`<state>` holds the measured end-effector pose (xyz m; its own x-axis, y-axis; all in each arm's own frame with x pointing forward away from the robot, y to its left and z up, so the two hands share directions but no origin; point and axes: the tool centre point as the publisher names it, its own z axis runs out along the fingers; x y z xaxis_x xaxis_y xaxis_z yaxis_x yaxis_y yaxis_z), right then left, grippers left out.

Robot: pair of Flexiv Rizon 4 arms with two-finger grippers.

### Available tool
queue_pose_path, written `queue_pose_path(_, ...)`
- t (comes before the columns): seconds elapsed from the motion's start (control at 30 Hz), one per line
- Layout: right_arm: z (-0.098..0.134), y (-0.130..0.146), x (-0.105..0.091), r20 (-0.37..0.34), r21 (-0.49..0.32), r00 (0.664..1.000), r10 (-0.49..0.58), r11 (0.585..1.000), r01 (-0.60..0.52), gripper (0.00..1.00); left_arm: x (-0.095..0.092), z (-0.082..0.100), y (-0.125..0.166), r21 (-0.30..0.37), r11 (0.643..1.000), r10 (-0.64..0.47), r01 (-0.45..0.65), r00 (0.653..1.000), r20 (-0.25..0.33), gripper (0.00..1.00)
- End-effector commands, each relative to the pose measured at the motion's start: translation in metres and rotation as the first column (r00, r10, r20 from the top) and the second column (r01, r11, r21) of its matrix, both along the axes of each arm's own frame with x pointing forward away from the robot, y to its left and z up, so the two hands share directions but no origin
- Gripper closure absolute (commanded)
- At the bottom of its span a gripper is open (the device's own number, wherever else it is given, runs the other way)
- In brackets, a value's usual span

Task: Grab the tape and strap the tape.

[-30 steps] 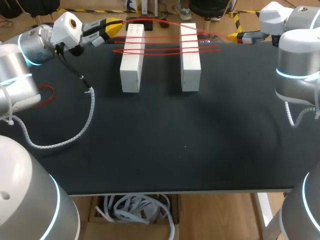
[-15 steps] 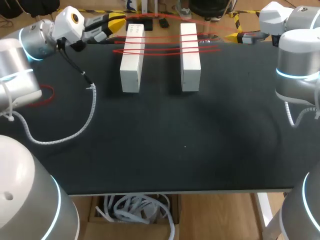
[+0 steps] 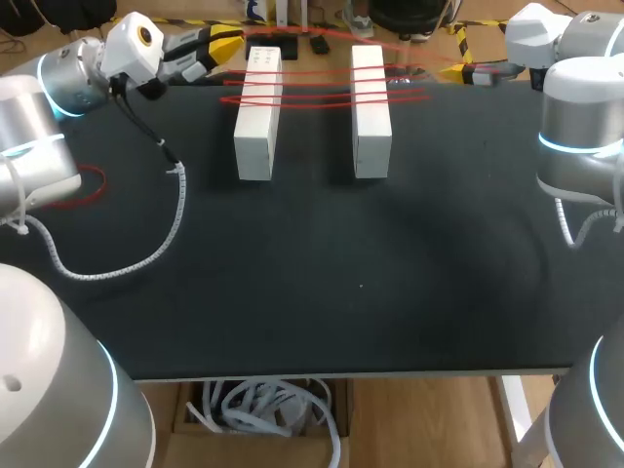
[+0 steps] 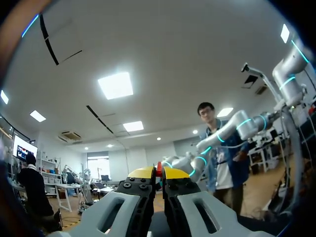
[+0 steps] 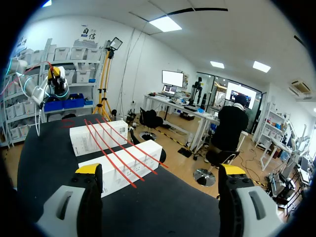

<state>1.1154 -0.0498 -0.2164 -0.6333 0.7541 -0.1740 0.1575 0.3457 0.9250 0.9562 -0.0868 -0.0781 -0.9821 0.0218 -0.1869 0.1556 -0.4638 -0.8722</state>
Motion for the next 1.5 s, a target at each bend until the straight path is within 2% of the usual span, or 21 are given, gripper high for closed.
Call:
queue_pose_path(0.03,0.000,0.000,0.000,0.000,0.001,1.000,0.000,1.000,0.000,0.00,0.001,-0.001,0.000,-0.002,1.000,-0.003,0.003,1.000,0.002,1.00)
queue_pose_path(0.23,0.000,0.000,0.000,0.000,0.001,1.000,0.000,1.000,0.000,0.00,0.001,-0.001,0.000,-0.002,1.000,-0.003,0.003,1.000,0.002,1.00)
queue_pose_path(0.27,0.002,0.000,-0.004,0.026,0.034,0.999,-0.030,0.999,0.029,0.00,0.001,-0.001,0.000,-0.002,1.000,-0.003,0.003,1.000,0.002,1.00)
queue_pose_path(0.3,0.003,0.002,-0.009,0.021,0.099,0.998,-0.053,0.994,0.051,0.00,0.001,-0.001,0.000,-0.002,1.000,-0.003,0.003,1.000,0.002,1.00)
queue_pose_path(0.4,0.005,0.009,-0.031,0.028,0.207,0.992,-0.120,0.972,0.112,0.00,0.001,-0.001,0.000,-0.002,1.000,-0.003,0.003,1.000,0.002,1.00)
queue_pose_path(0.5,0.003,0.019,-0.057,0.042,0.241,0.989,-0.143,0.962,0.129,0.00,0.001,-0.001,0.000,-0.002,1.000,-0.003,0.003,1.000,0.002,1.00)
queue_pose_path(0.6,-0.001,0.034,-0.084,0.019,0.293,0.986,-0.167,0.944,0.155,0.00,0.001,-0.001,0.000,-0.002,1.000,-0.003,0.003,1.000,0.002,1.00)
queue_pose_path(0.83,0.001,0.051,-0.122,-0.027,0.406,0.969,-0.246,0.883,0.235,0.00,0.001,-0.001,0.000,-0.002,1.000,-0.003,0.003,1.000,0.002,1.00)
queue_pose_path(1.03,0.004,0.066,-0.138,-0.081,0.519,0.951,-0.300,0.801,0.297,0.00,0.001,-0.001,0.000,-0.002,1.000,-0.003,0.003,1.000,0.002,1.00)
queue_pose_path(1.33,-0.003,0.086,-0.167,-0.103,0.568,0.945,-0.312,0.761,0.313,0.00,0.001,-0.001,0.000,-0.002,1.000,-0.003,0.003,1.000,0.002,1.00)
queue_pose_path(1.5,-0.019,0.095,-0.187,-0.151,0.635,0.927,-0.342,0.685,0.356,0.00,0.001,-0.001,0.000,-0.002,1.000,-0.003,0.003,1.000,0.002,1.00)
